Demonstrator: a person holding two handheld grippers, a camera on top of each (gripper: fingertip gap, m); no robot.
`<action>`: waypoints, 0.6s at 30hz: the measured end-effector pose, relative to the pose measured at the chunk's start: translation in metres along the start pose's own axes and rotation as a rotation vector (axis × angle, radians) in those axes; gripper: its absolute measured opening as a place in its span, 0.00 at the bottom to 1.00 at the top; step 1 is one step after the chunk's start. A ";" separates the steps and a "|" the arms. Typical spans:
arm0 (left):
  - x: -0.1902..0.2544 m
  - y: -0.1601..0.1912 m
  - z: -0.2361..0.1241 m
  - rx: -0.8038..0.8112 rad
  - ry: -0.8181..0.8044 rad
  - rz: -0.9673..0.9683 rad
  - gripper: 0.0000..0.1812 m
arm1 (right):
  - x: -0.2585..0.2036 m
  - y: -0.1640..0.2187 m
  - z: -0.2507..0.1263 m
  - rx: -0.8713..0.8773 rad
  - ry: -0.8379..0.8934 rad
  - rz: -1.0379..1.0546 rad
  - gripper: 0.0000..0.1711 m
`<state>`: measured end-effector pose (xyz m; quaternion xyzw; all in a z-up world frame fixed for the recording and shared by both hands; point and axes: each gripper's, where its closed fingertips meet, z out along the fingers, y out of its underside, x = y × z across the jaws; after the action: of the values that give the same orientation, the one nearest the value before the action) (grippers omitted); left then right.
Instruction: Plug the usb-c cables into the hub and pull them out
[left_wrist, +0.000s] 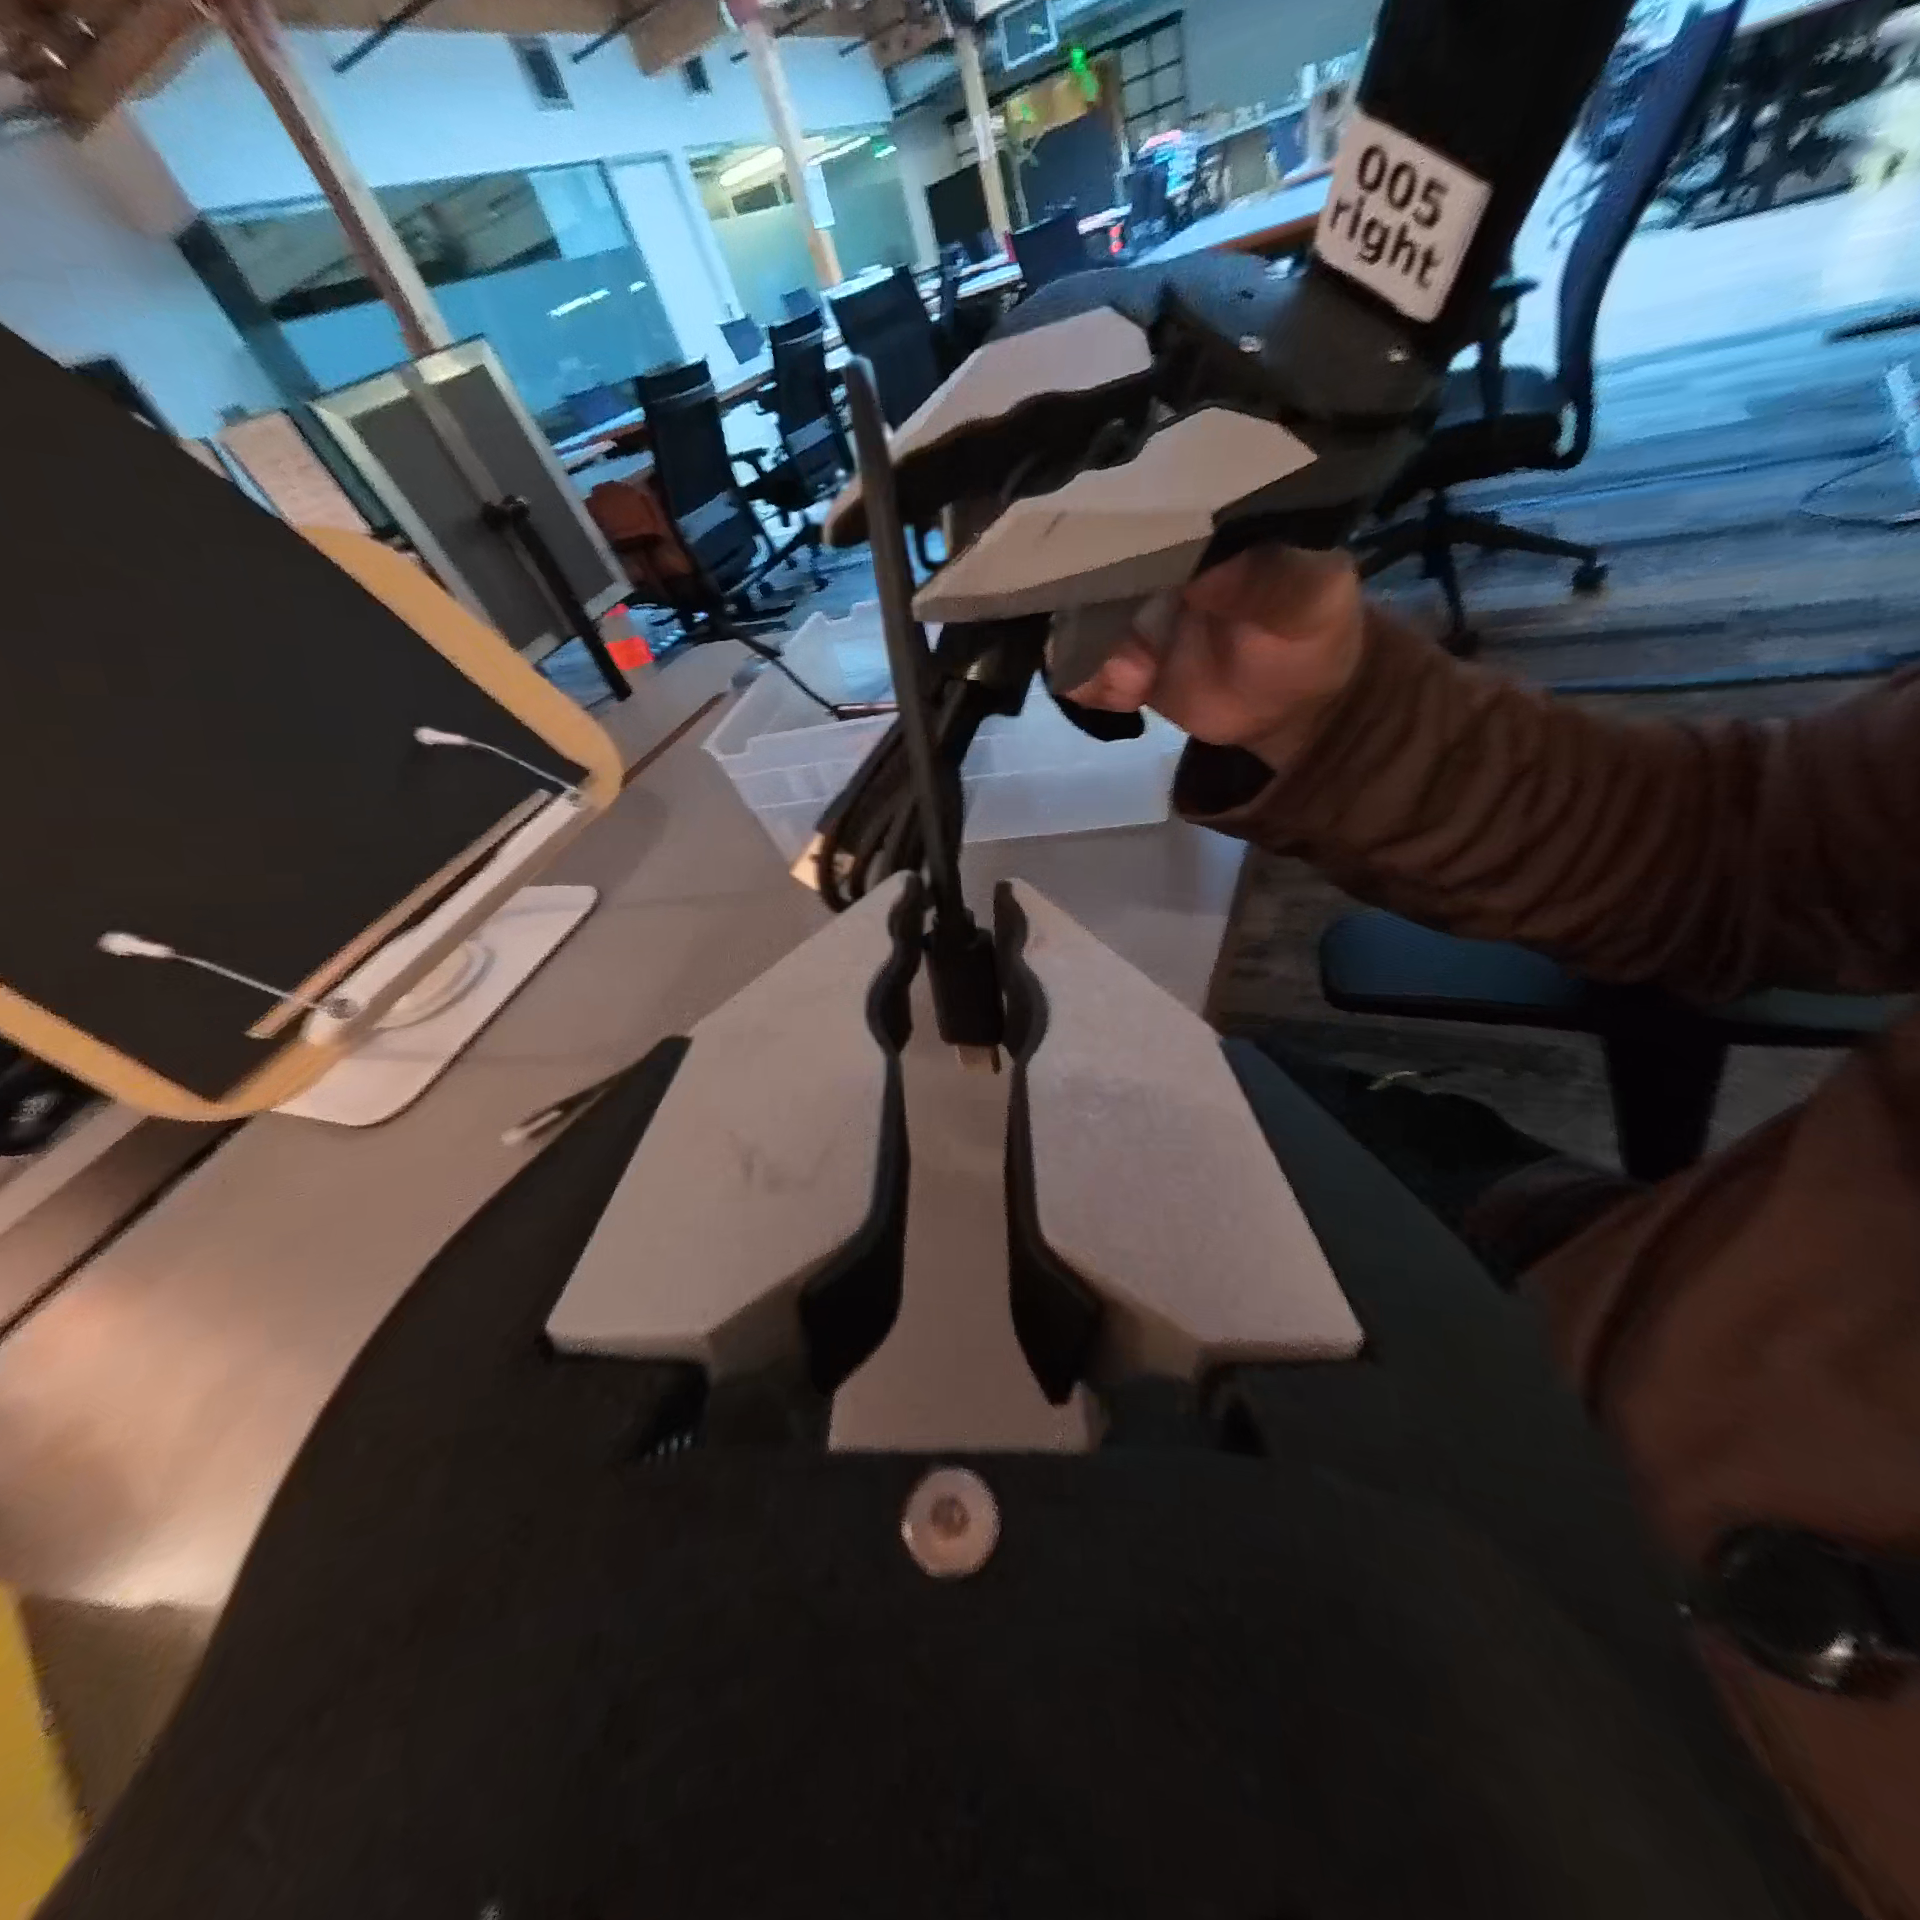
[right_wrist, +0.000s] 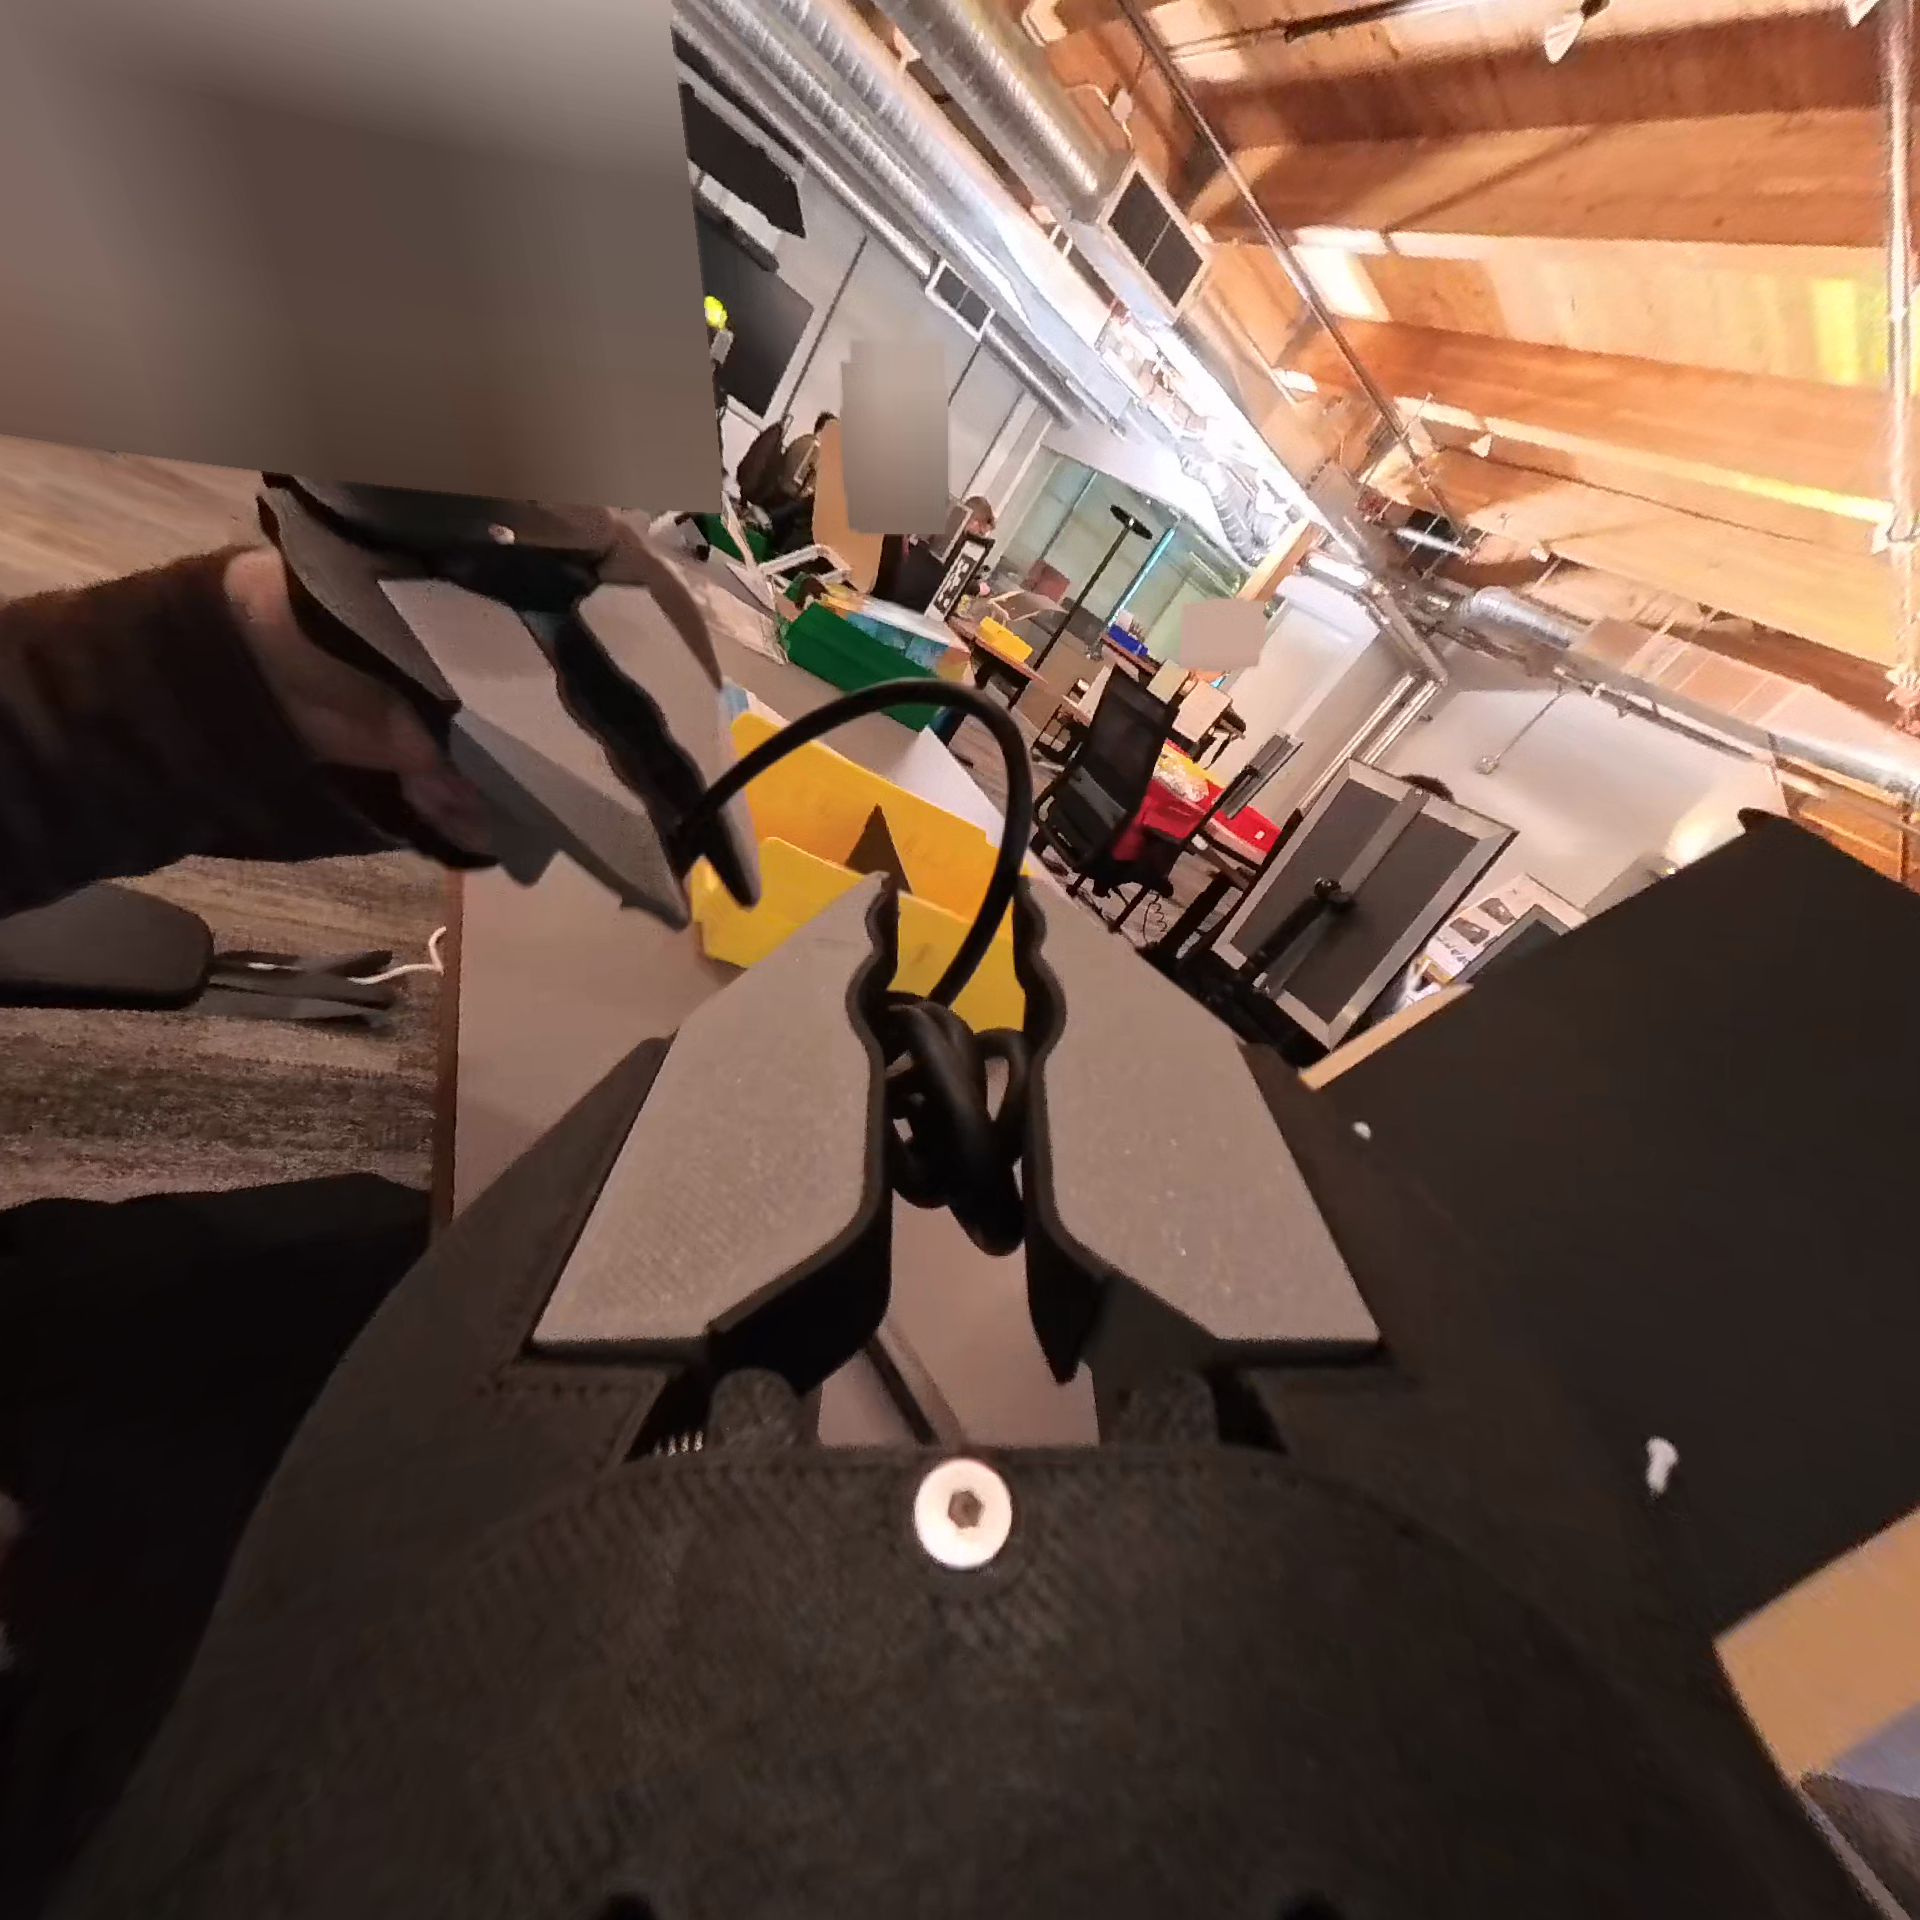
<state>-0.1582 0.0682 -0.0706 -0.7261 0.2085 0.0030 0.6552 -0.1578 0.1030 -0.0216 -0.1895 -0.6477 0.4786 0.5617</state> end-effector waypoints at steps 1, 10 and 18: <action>-0.005 0.001 -0.001 -0.020 -0.034 0.035 0.06 | 0.001 0.003 -0.002 -0.019 -0.005 0.003 0.11; -0.063 0.040 0.006 -0.314 -0.476 0.613 0.06 | 0.013 0.054 -0.026 -0.303 -0.115 0.161 0.18; -0.043 0.073 0.047 -0.340 -0.405 0.883 0.02 | -0.035 0.081 -0.001 -0.404 -0.278 0.174 0.31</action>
<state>-0.2068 0.1216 -0.1343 -0.6500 0.3607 0.4538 0.4914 -0.1701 0.1144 -0.1078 -0.2852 -0.7826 0.4072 0.3747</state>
